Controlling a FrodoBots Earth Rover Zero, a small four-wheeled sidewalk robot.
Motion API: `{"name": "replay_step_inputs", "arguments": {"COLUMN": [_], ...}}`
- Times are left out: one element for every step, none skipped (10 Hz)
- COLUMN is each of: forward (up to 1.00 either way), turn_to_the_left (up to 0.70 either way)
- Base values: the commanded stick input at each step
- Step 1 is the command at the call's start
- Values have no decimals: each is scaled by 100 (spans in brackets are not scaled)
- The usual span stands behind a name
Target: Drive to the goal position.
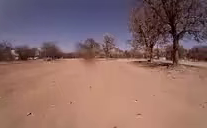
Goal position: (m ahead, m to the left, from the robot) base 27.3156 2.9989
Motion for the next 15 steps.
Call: {"name": "replay_step_inputs", "arguments": {"forward": [100,100,100,100,100,100,100,100,100,100,100,100,100,100,100], "turn_to_the_left": [0,0,0,0,0,0,0,0,0,0,0,0,0,0,0]}}
